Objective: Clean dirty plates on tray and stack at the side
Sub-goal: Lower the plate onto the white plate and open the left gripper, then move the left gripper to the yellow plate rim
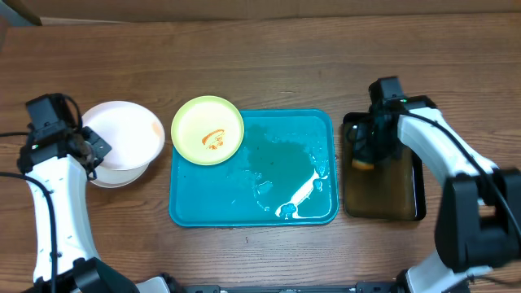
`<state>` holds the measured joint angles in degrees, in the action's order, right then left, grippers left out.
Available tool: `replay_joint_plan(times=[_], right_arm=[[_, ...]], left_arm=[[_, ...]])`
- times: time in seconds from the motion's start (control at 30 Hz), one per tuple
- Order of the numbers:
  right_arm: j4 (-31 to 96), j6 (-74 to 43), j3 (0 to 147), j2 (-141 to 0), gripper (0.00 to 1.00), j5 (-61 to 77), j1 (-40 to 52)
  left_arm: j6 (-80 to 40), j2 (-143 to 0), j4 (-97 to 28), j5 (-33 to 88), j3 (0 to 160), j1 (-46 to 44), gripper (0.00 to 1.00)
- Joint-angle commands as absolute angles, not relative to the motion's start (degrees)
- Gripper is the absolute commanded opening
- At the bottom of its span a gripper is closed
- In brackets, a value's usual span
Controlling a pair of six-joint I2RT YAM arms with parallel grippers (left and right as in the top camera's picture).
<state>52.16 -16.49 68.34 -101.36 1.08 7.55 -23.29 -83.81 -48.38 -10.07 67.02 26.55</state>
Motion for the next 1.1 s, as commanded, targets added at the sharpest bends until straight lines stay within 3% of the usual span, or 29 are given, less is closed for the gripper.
replay_joint_plan(times=[0.0,0.17,0.27,0.5,0.7,0.83,0.97,1.07], right_arm=[[51.35,-16.73,68.71,-97.45,0.04,0.45,7.64],[51.03,-16.75,67.24,-98.45,0.04,0.47,7.64],[50.11,-16.75,65.25,-98.50,0.04,0.49,7.64],[50.76,-16.71,61.87,-98.50,0.04,0.49,7.64],[49.82,-16.73,61.43,-98.50,0.04,0.49,7.64],[48.38,-16.71,61.36,-98.50,0.04,0.49,7.64],[46.52,-16.71,60.20,-98.50,0.04,0.49,7.64],[44.58,-16.73,58.43,-98.50,0.04,0.51,7.64]], left_arm=[[-21.87,-85.91,-47.22,-10.92,68.40,29.32,0.04],[-21.85,-89.43,-46.17,-10.92,68.40,31.14,0.05],[-21.85,-91.29,-45.80,-10.92,68.40,31.14,0.11],[-21.82,-95.15,-44.62,-10.79,68.40,31.14,0.10],[-20.82,-93.65,-44.62,-0.78,68.45,31.00,0.28],[-13.50,-90.96,-42.24,15.29,68.45,28.10,0.47],[-6.94,-90.63,-40.25,19.42,68.42,22.83,0.64],[-3.31,-90.63,-38.72,17.23,68.42,18.81,0.65]])
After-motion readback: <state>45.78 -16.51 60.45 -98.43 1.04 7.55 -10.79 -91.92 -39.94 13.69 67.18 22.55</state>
